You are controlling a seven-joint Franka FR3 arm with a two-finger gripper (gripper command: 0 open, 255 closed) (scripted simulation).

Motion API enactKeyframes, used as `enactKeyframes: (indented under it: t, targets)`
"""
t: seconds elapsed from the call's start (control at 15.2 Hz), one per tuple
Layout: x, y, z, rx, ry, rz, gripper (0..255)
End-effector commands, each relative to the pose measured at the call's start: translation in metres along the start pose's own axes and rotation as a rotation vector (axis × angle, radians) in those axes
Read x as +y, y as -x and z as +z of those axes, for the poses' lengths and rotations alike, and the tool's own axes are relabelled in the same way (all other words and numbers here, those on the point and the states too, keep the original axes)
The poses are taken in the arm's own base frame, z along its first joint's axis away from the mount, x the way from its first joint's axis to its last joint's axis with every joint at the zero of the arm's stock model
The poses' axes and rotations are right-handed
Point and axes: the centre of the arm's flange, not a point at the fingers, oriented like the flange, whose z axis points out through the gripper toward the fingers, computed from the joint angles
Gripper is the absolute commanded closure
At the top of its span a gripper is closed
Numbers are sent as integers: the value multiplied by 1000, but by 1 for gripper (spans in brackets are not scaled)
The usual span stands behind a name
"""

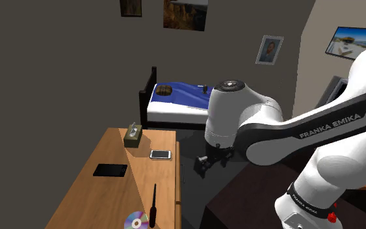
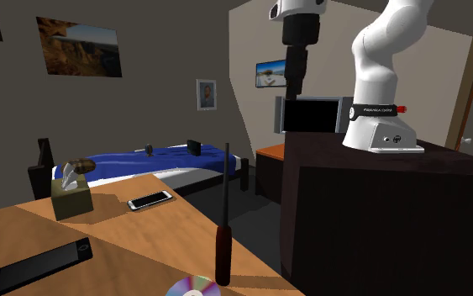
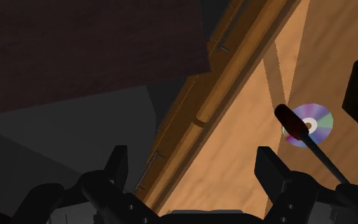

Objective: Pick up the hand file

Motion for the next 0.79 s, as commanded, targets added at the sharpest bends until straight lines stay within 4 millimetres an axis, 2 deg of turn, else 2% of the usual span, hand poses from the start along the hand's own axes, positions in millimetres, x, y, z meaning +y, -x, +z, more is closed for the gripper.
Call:
enactKeyframes:
  t: [0.0,0.73]
  targets:
    - [-21,2,16,22,0,32,0]
    - [-135,-3,112,134,30,190,0]
